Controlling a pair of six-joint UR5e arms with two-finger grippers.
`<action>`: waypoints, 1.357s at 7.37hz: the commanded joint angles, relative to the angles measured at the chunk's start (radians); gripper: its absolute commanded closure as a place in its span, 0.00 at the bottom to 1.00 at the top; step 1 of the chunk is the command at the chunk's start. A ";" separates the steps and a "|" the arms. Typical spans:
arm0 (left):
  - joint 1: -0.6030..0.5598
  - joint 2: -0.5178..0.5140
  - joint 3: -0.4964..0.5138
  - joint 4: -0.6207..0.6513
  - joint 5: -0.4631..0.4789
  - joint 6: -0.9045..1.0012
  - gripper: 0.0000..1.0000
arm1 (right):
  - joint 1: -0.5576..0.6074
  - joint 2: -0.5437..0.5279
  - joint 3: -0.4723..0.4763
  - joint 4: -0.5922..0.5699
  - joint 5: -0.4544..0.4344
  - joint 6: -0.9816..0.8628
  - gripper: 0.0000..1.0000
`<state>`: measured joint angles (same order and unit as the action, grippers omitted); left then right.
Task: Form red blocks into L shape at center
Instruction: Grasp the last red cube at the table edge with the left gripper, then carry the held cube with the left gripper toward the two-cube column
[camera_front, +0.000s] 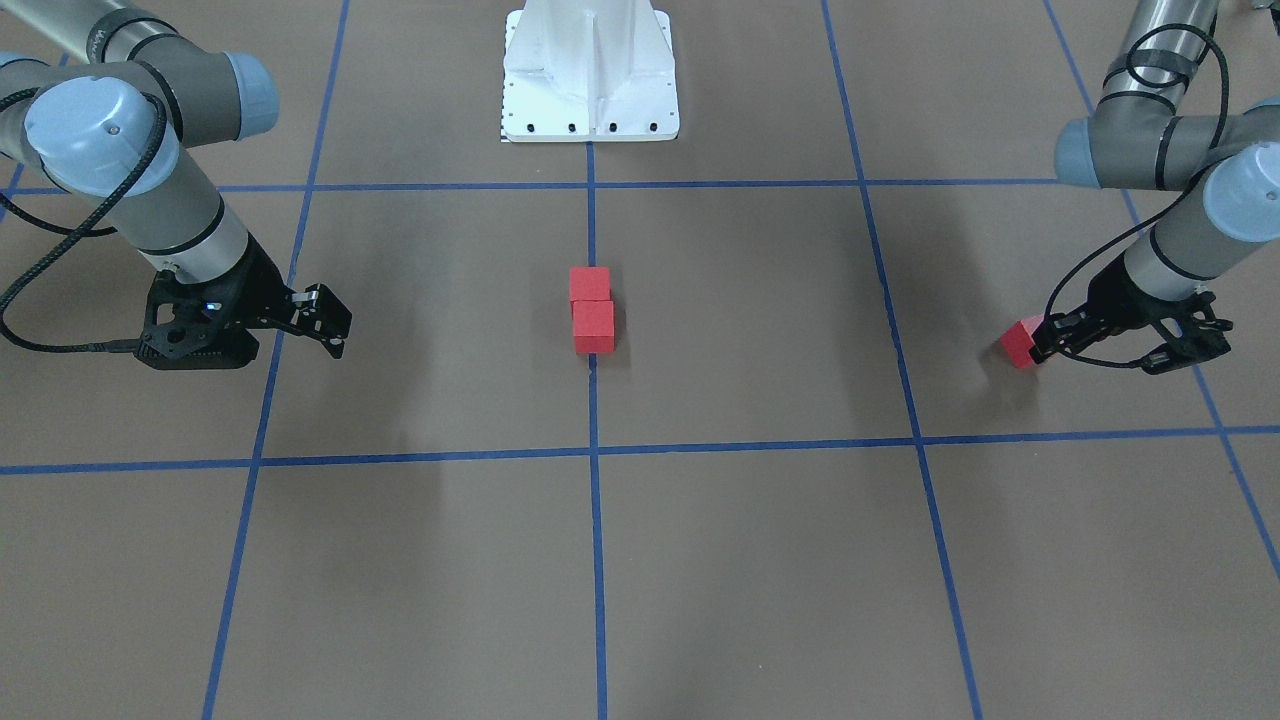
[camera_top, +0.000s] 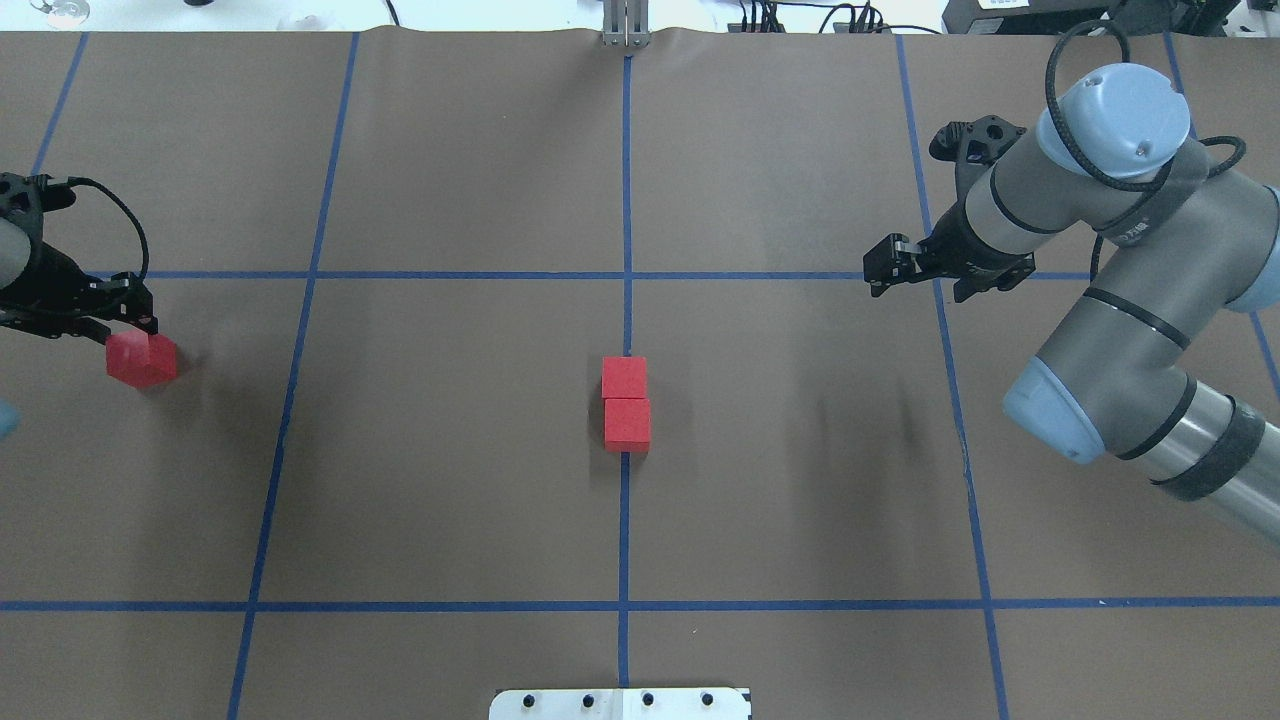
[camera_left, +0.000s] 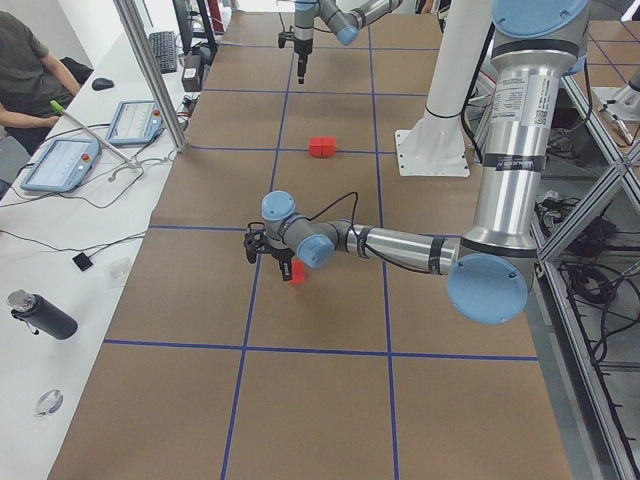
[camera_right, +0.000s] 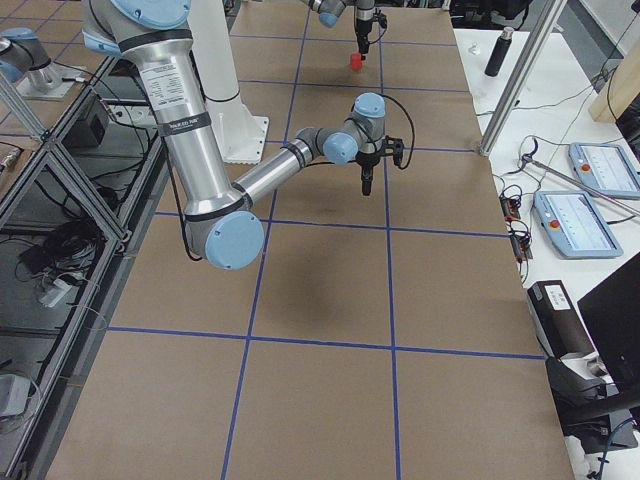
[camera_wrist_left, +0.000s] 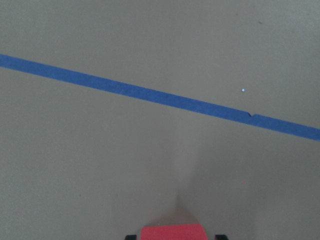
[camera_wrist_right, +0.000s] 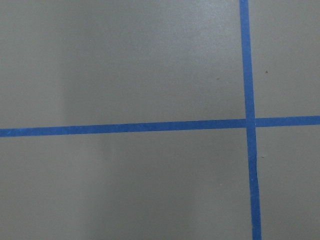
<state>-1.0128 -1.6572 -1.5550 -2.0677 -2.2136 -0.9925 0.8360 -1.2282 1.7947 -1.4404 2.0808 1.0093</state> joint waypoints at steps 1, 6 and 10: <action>-0.001 -0.007 -0.019 0.001 -0.003 -0.002 1.00 | 0.000 -0.001 0.011 0.000 0.001 0.002 0.00; 0.000 -0.129 -0.027 0.020 -0.098 -0.245 1.00 | 0.000 -0.004 0.017 0.000 -0.001 0.003 0.00; 0.130 -0.268 -0.034 0.023 -0.072 -0.884 1.00 | -0.002 -0.007 0.011 -0.002 -0.002 0.002 0.00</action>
<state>-0.9411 -1.8797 -1.5887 -2.0471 -2.3015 -1.6291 0.8352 -1.2346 1.8066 -1.4419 2.0788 1.0110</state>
